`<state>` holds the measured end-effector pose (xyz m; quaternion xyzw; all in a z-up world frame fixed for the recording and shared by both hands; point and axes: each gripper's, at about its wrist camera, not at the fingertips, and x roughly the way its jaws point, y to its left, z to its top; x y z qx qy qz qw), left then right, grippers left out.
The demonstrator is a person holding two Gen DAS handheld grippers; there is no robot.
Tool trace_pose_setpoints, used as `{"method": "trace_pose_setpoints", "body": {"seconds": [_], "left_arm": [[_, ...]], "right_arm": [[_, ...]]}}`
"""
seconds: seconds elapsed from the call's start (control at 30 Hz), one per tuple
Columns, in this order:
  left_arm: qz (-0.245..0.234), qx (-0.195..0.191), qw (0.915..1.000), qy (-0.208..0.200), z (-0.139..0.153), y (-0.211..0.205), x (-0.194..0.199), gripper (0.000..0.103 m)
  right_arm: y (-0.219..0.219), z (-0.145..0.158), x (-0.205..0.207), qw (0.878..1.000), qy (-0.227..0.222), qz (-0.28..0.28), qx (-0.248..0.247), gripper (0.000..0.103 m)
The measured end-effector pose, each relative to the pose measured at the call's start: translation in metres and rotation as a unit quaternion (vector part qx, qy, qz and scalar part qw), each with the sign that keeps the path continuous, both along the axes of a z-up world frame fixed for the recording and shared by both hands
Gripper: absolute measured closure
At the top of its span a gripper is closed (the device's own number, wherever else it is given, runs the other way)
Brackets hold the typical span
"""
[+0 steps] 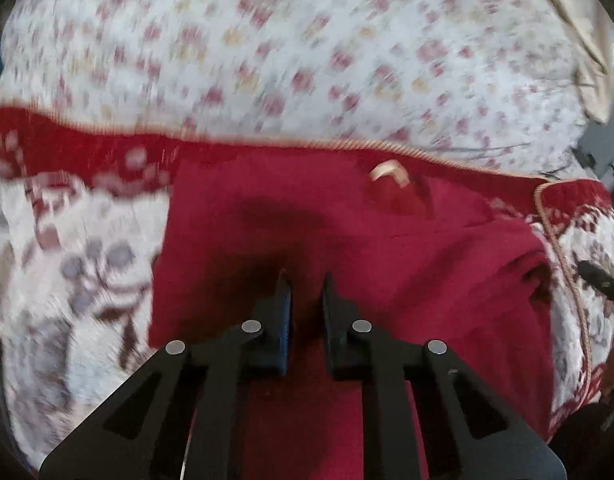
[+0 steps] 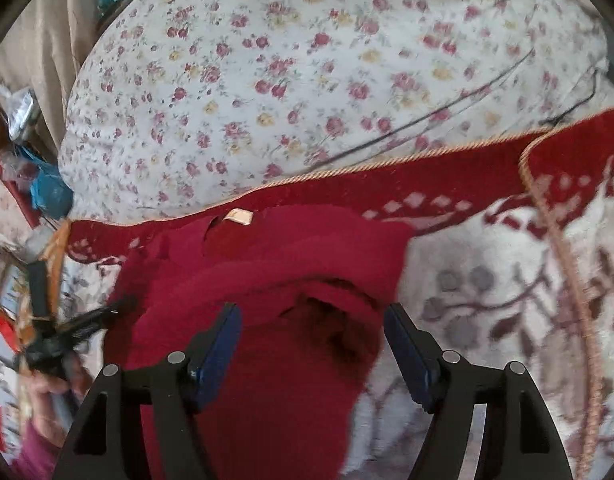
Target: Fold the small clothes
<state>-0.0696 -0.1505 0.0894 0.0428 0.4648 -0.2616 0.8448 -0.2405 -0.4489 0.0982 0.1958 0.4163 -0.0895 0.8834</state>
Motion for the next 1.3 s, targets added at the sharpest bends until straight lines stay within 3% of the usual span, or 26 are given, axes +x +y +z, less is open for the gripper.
{"method": "trace_pose_setpoints", "body": {"seconds": [0.13, 0.23, 0.33, 0.6, 0.63, 0.67, 0.7, 0.87, 0.97, 1.03, 1.1, 1.13, 1.2, 1.23, 1.27, 1.3], "left_arm": [[-0.010, -0.021, 0.9993, -0.029, 0.046, -0.008, 0.004, 0.092], [-0.003, -0.032, 0.9989, -0.033, 0.066, -0.010, 0.016, 0.092], [0.013, -0.054, 0.9983, -0.017, 0.074, -0.006, 0.030, 0.092], [0.020, -0.042, 0.9988, -0.010, 0.074, -0.014, 0.039, 0.092], [0.024, -0.042, 0.9988, -0.008, 0.074, -0.014, 0.041, 0.092], [0.028, -0.042, 0.9987, -0.006, 0.074, -0.013, 0.043, 0.092], [0.031, -0.044, 0.9986, -0.003, 0.074, -0.011, 0.044, 0.092], [0.035, -0.034, 0.9988, 0.008, 0.057, -0.004, 0.043, 0.092], [0.038, -0.012, 0.9986, 0.037, 0.019, -0.008, 0.042, 0.092], [0.041, 0.004, 0.9977, 0.054, -0.003, -0.008, 0.041, 0.092], [0.044, 0.014, 0.9974, 0.055, -0.013, -0.005, 0.041, 0.092], [0.045, 0.013, 0.9973, 0.056, -0.014, -0.003, 0.041, 0.092], [0.045, 0.003, 0.9970, 0.062, -0.014, 0.001, 0.043, 0.092], [0.046, -0.002, 0.9969, 0.064, -0.013, 0.002, 0.044, 0.092], [0.047, -0.005, 0.9968, 0.065, -0.012, 0.003, 0.044, 0.092], [0.047, -0.005, 0.9968, 0.065, -0.012, 0.003, 0.044, 0.092]], "right_arm": [[0.006, -0.002, -0.006, 0.998, 0.024, 0.020, -0.049, 0.032], [0.018, -0.013, -0.002, 0.991, 0.052, 0.040, -0.118, 0.033], [0.021, -0.024, 0.005, 0.988, 0.057, 0.047, -0.138, 0.067], [0.017, -0.041, 0.027, 0.985, 0.056, 0.058, -0.151, 0.068], [0.016, -0.045, 0.029, 0.985, 0.064, 0.060, -0.149, 0.077], [0.016, -0.044, 0.028, 0.986, 0.064, 0.060, -0.143, 0.093], [0.014, -0.039, 0.025, 0.987, 0.057, 0.055, -0.139, 0.093], [0.015, 0.004, -0.016, 0.991, 0.010, 0.056, -0.122, 0.096], [0.016, -0.020, -0.023, 0.989, 0.069, 0.069, -0.111, 0.097], [0.019, -0.043, -0.024, 0.981, 0.124, 0.071, -0.133, 0.097], [0.015, -0.043, -0.028, 0.983, 0.127, 0.063, -0.115, 0.096], [0.008, -0.033, -0.031, 0.989, 0.108, 0.049, -0.089, 0.096], [-0.004, -0.014, -0.031, 0.996, 0.067, 0.021, -0.057, 0.092], [-0.007, -0.010, -0.030, 0.997, 0.056, 0.012, -0.050, 0.069], [-0.011, -0.005, -0.024, 0.998, 0.043, -0.001, -0.042, 0.037], [-0.014, -0.006, -0.016, 0.999, 0.037, -0.009, -0.038, 0.026]]}}
